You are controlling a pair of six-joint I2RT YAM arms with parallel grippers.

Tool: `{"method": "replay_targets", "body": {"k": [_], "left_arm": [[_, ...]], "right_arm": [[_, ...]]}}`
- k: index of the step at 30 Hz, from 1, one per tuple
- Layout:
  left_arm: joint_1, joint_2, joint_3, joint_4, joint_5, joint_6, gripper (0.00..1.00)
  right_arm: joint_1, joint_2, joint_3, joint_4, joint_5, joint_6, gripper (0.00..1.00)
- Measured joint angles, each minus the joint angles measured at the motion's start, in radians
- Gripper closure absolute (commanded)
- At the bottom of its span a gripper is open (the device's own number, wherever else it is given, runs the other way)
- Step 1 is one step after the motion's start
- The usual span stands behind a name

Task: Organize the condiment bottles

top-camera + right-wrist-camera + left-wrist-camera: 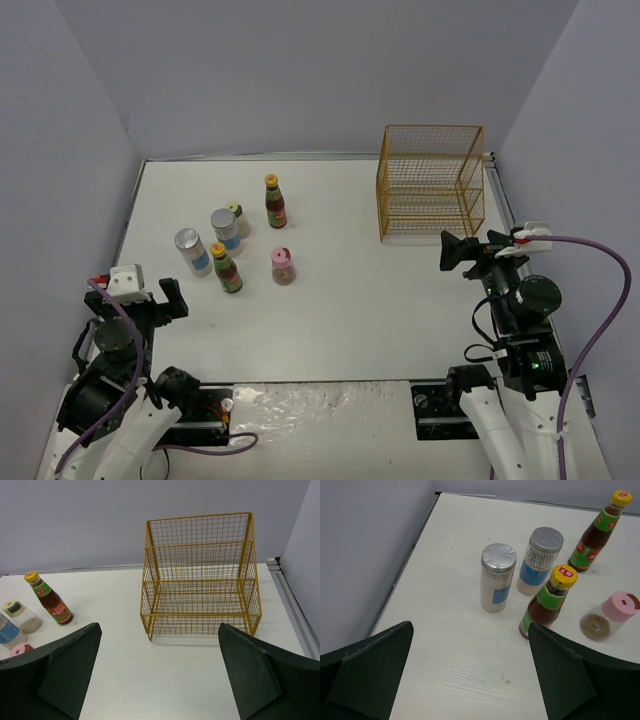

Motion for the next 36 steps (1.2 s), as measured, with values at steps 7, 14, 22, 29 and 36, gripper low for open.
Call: {"method": "replay_targets", "body": {"k": [7, 14, 22, 29, 36], "left_arm": [[0.000, 0.139, 0.004, 0.006, 0.061, -0.024, 0.03], [0.000, 0.359, 0.043, 0.110, 0.160, -0.096, 0.03], [-0.001, 0.576, 0.048, 0.290, 0.186, -0.172, 0.03], [-0.008, 0.713, 0.054, 0.362, 0.140, -0.239, 0.11], [-0.019, 0.802, 0.047, 0.428, 0.073, -0.294, 0.20]], "right_arm": [[0.000, 0.027, 0.000, -0.001, 0.004, 0.014, 0.00], [0.000, 0.042, 0.000, -0.002, 0.056, 0.063, 0.00], [0.000, 0.043, 0.000, -0.004, 0.076, 0.077, 0.00], [0.000, 0.042, 0.000, -0.005, 0.077, 0.077, 0.00], [0.000, 0.024, -0.006, -0.008, 0.078, 0.077, 0.00]]}}
